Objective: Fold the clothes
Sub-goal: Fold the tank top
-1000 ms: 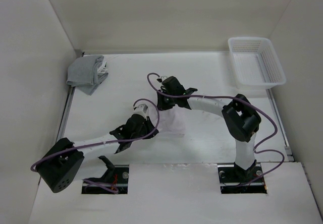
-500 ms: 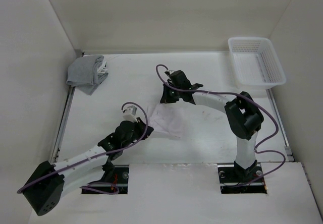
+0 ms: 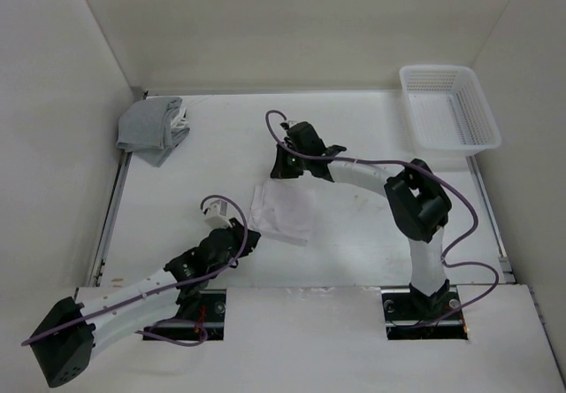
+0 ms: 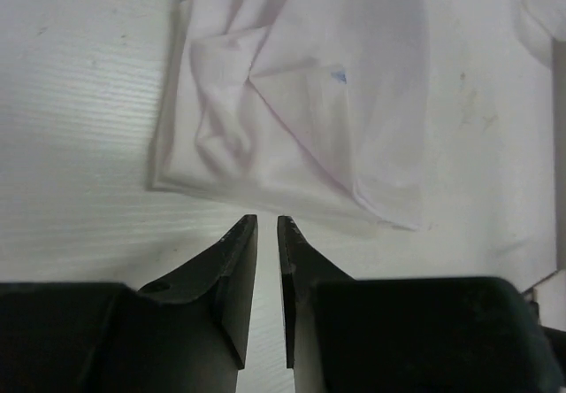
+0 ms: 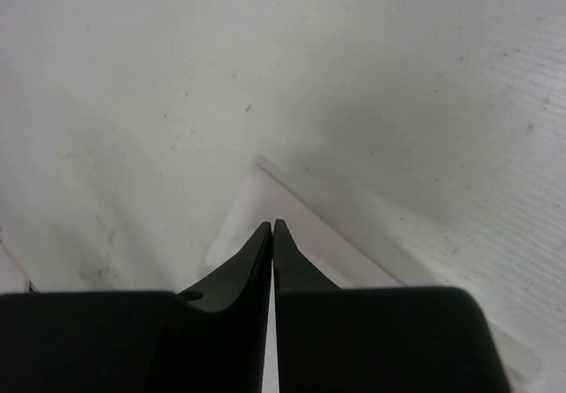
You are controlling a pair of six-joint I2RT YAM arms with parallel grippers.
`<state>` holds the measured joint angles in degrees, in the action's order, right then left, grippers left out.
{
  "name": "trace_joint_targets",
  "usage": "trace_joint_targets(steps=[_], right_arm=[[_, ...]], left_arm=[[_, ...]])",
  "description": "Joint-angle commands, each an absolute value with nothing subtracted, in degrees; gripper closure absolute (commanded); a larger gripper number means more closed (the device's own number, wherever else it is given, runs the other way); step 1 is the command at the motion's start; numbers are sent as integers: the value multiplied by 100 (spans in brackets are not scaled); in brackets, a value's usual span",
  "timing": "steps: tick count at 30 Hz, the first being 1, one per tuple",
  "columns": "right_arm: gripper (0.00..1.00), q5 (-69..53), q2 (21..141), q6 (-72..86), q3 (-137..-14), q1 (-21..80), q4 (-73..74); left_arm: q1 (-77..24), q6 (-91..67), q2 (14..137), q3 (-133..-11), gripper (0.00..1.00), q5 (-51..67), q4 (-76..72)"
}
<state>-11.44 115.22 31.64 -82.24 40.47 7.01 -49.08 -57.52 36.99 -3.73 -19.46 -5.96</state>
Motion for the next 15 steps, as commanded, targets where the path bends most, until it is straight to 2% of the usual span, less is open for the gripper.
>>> trace_joint_targets(steps=[1,6,9,11,14,15], right_arm=[[88,-941,11610,3199,-8490,4337,439],[59,-537,10971,3182,-8079,4416,317],[51,-212,10285,3234,-7403,4416,54],[59,-176,9986,3322,-6945,4504,-157],[86,-132,9765,3559,-6242,4723,-412],[89,-132,9773,3620,-6066,4794,-491]], left_arm=[[-4979,-5950,3692,-448,83,-2355,-282],[-5119,-5977,3262,-545,77,-2733,140],[-5216,-5898,3024,-685,76,-3057,386],[-5251,-5723,2997,-817,75,-3268,361],[-5173,-5459,3277,-1028,74,-3366,124],[-5120,-5371,3435,-1098,74,-3349,1]])
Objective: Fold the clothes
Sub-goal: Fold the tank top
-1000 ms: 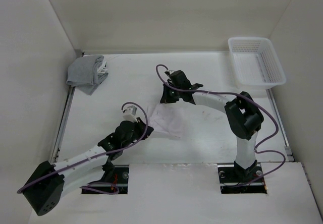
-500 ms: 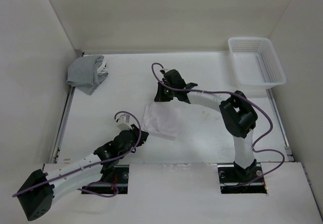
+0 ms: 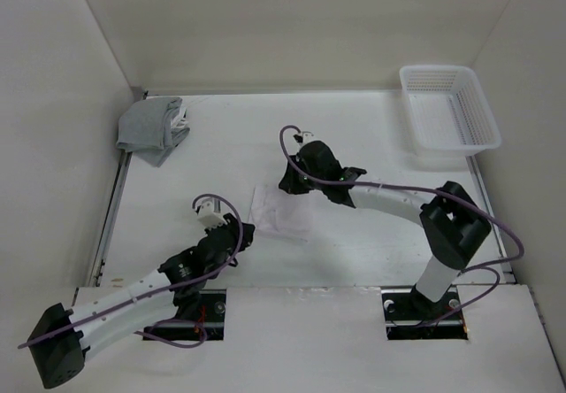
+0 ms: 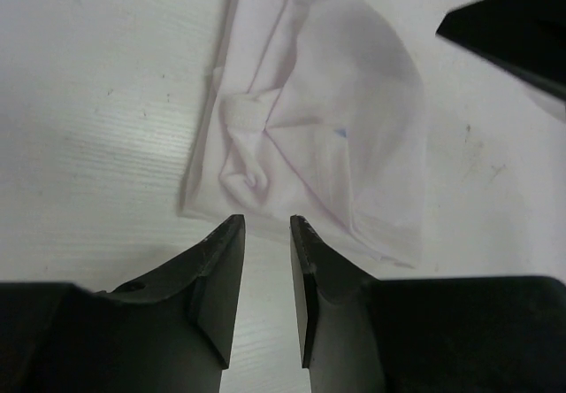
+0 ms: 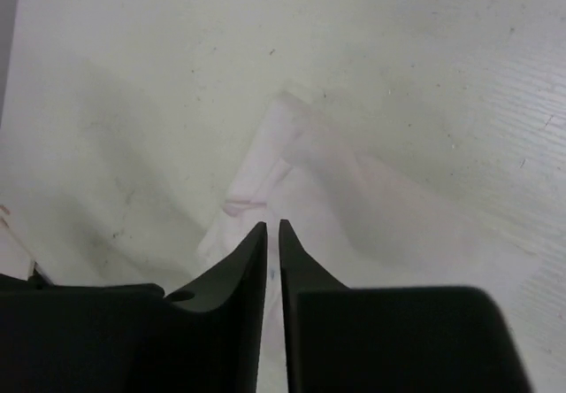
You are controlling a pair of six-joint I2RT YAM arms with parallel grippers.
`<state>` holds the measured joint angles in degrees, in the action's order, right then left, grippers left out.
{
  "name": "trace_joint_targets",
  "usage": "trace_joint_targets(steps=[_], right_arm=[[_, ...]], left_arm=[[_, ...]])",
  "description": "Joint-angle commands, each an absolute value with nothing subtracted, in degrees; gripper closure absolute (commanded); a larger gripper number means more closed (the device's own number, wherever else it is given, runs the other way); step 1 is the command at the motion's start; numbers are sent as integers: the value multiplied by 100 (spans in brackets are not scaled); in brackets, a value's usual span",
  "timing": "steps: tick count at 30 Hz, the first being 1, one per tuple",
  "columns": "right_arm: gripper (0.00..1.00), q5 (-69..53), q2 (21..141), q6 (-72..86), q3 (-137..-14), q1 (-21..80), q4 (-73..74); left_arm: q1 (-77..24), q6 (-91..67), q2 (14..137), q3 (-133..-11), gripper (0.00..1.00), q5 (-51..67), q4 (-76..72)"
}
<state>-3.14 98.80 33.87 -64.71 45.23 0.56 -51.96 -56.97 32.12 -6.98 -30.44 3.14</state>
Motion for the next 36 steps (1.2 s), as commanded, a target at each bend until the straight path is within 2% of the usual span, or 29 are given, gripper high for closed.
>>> trace_joint_targets(steps=[1,3,6,9,12,17,21,23,27,31,34,36], right_arm=[[89,-149,9834,3682,-5943,4855,-588],[83,-176,9975,3779,-5819,4908,-738],[62,-193,10116,3911,-5748,4970,-975],[57,-246,10248,3990,-5765,4979,-1142],[58,-351,10371,4051,-5818,5023,-1178],[78,-431,10477,4148,-5897,5251,-1195],[81,-466,10441,4262,-5950,5567,-1125],[78,-475,10468,4411,-5976,5760,-1107],[55,-510,10468,4614,-6038,6138,-1099],[51,-387,9864,4527,-5627,6209,-1098],[60,-133,9064,4439,-5003,5982,-1178],[76,26,8633,4334,-4651,5727,-1248]], left_arm=[[-5059,-5274,3611,-1177,74,-3305,-131],[-4979,-5064,3918,-1318,74,-3173,-403],[-4882,-4887,4139,-1424,74,-3050,-728],[-4786,-4825,4210,-1450,74,-2980,-966],[-4715,-4825,4227,-1441,74,-2857,-1089],[-4575,-4790,4175,-1441,74,-2821,-1081],[-4338,-4658,4017,-1564,74,-2804,-1037],[-4163,-4606,3947,-1652,74,-2734,-1011],[-3890,-4544,3972,-1793,74,-2584,-1055],[-3801,-4597,4235,-1898,74,-2400,-1203],[-3941,-4605,4674,-1986,74,-2224,-1458],[-4082,-4623,5043,-2056,76,-2093,-1669]])
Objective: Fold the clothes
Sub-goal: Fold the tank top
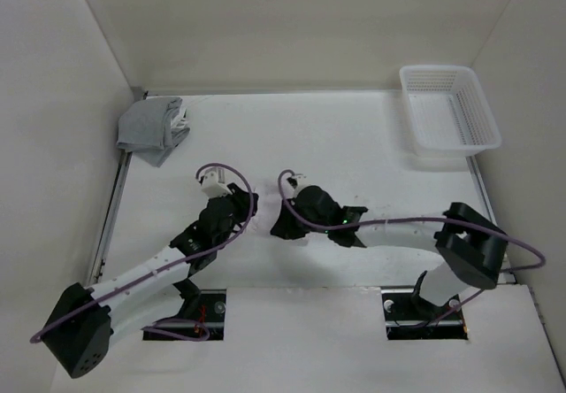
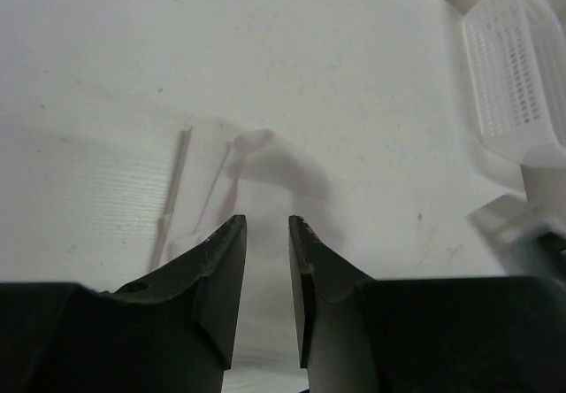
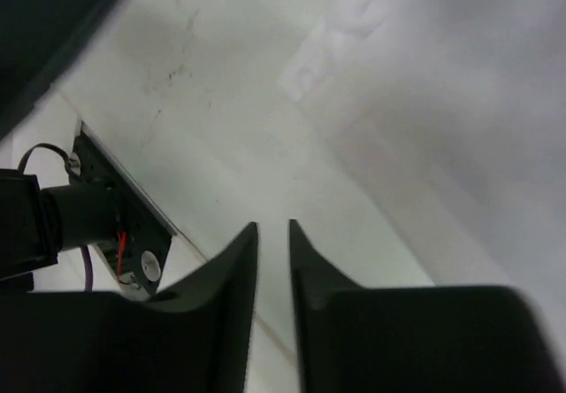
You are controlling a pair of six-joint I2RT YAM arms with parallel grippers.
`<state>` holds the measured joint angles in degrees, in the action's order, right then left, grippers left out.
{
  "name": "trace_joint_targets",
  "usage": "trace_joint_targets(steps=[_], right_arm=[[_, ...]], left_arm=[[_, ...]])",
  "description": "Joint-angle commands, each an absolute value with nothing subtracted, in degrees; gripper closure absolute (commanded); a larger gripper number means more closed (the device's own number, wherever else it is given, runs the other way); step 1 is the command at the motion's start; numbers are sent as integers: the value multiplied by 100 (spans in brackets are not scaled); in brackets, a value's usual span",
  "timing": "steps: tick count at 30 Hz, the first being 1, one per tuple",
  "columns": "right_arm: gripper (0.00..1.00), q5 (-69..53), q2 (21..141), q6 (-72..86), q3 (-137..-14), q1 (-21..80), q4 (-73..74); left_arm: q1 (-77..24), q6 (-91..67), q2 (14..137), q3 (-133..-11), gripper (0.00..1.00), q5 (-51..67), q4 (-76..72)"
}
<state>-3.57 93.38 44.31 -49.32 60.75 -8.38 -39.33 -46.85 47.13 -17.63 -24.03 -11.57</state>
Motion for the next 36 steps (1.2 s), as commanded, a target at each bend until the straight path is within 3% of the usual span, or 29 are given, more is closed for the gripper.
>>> trace_joint_targets(steps=[1,5,10,16,27,36], right_arm=[[83,35,8509,4316,-4519,5561,-1318],[92,-26,8726,4193,-4307,4928,-1932],[93,-755,9754,4376,-4675,4382,-2653],[93,-1204,10598,4842,-4913,3995,-3409],[88,-1459,11259,5528,-5353,3801,-3885],[78,-1432,10197,5616,-5081,3616,-3876]], left_arm=[[-4169,-4632,5236,-2100,77,-2031,-1809],[-4521,-4632,6168,-2337,82,-1750,-2424],[-4645,-4746,7223,-2321,84,-1670,-2979],[-4434,-5071,7479,-1645,84,-1644,-3085],[-4390,-5282,6436,-1028,82,-1643,-2471],[-4461,-4738,4334,-1678,69,-2152,-925]])
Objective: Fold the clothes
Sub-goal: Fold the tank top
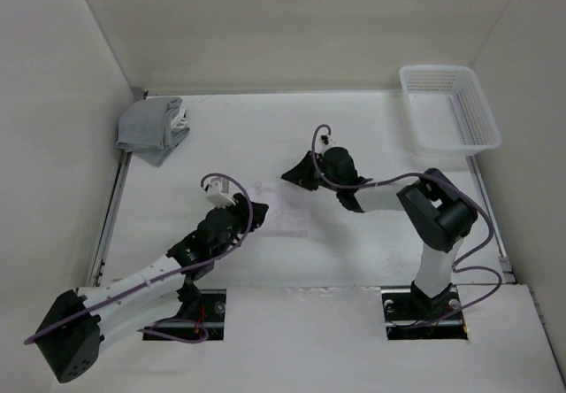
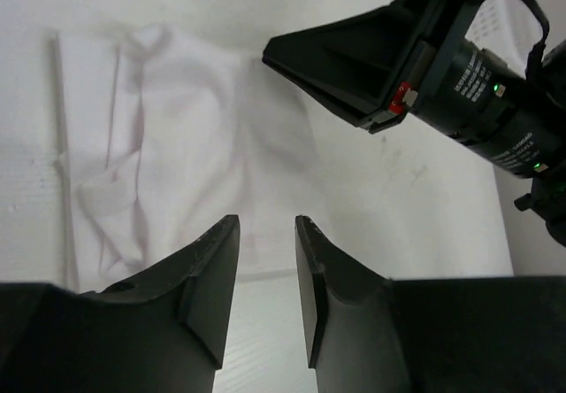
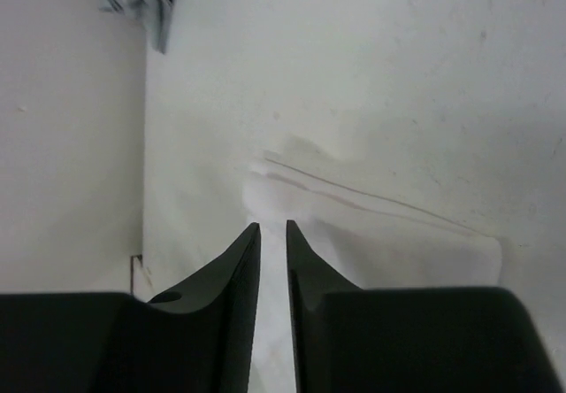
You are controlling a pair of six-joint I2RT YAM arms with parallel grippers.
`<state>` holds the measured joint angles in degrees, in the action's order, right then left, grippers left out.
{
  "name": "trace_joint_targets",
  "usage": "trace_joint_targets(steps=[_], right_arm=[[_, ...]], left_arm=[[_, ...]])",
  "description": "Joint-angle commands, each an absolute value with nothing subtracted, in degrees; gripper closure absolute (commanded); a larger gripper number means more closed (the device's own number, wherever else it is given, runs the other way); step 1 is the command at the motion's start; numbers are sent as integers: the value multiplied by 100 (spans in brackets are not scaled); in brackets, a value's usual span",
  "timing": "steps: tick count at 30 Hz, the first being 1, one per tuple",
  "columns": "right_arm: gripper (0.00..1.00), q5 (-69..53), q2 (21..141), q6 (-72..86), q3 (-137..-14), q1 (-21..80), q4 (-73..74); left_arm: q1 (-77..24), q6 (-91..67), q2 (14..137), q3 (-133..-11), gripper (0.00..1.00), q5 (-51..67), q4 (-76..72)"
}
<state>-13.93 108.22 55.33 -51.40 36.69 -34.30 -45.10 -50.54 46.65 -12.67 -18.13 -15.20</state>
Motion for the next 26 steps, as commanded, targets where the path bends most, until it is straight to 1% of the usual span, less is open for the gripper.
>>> trace_joint_targets(steps=[1,6,9,12,15,18,20,24,26], right_arm=[[75,-1433,10030,5581,-4984,3634,-3876],[59,-1257,8801,5336,-4177,3634,-3841],[46,-933,7799,5125,-3456,3608,-3683],[38,-424,6762,4879,-2718,3564,-3280],[34,157,5839,4738,-2137,3564,-2779],[27,868,4890,4676,-1627,3564,-2146],[24,1246,4441,4623,-1390,3520,-1856],[23,1406,4131,4606,-1108,3345,-1775],[23,1397,4201,4553,-1081,3291,-1793]], left_arm=[[-4408,-4650,4255,-1774,68,-2266,-731],[-3978,-4395,4254,-2127,61,-2391,-45],[-3653,-4395,4350,-2197,55,-2207,201],[-3275,-4465,4456,-2241,49,-1952,412],[-2932,-4535,4544,-2206,47,-1688,457],[-2651,-4605,4737,-2110,47,-1486,405],[-2519,-4614,4912,-2057,48,-1450,299],[-2491,-4562,5290,-2056,50,-1345,-8],[-2544,-4544,5396,-2100,47,-1345,-79]])
